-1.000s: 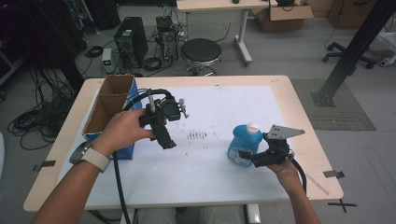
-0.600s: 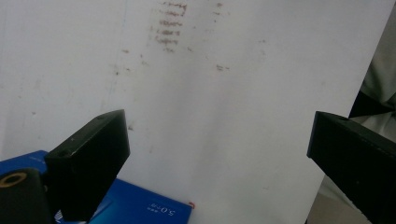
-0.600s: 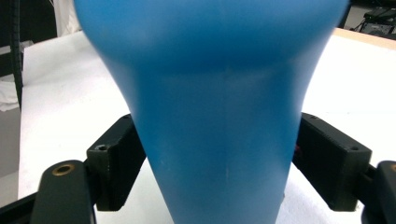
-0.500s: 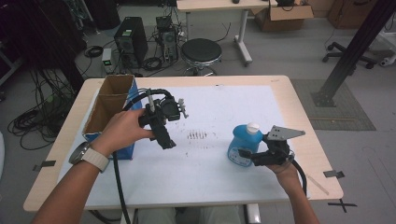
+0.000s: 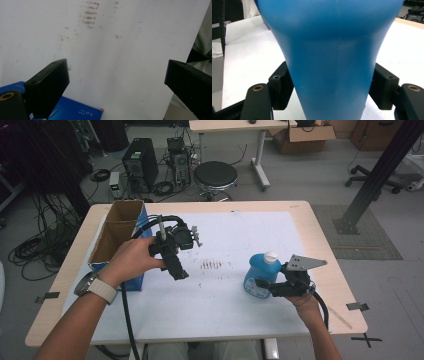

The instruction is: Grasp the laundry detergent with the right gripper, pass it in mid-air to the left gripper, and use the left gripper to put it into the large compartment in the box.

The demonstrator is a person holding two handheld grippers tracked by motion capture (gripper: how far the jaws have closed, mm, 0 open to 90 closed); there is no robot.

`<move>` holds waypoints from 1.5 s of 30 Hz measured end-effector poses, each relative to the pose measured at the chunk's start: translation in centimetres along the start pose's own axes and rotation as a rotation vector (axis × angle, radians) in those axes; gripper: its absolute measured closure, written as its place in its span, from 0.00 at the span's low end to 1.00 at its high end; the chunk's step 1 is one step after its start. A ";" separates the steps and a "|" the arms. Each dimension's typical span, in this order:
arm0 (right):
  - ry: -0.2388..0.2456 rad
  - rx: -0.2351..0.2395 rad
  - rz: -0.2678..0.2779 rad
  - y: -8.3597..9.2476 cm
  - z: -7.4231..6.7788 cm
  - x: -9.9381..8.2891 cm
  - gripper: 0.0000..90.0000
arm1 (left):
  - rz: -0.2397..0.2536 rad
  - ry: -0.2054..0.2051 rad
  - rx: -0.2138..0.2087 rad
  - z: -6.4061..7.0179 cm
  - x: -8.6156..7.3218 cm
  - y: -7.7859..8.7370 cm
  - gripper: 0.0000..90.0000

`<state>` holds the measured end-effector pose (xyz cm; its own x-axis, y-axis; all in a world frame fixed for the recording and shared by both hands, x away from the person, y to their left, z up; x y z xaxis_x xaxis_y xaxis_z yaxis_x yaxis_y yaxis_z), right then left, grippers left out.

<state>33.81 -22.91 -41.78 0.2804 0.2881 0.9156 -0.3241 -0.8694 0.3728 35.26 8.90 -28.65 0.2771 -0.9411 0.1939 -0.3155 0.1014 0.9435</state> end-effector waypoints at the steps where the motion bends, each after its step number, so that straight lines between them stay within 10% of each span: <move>1: 0.000 0.001 0.002 0.0 0.0 0.0 0.35 | 0.001 0.001 0.000 0.0 0.0 0.0 0.07; 45: 0.084 0.006 -0.031 2.1 -0.8 2.3 0.50 | 0.009 0.005 -0.010 -0.1 -0.1 0.5 0.07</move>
<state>33.00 -23.76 -38.74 0.2130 0.3479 0.9130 -0.3104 -0.8619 0.4009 35.13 9.03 -28.15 0.2784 -0.9386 0.2037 -0.3093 0.1132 0.9442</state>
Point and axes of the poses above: each handheld gripper's, and its own axes: y roughly backward along the jaws, x roughly out of its top, z roughly to its right, the point moved 3 cm from there along -y, roughly forward along the jaws, and after that the axes turned 8 degrees about x, right-handed, at the moved point
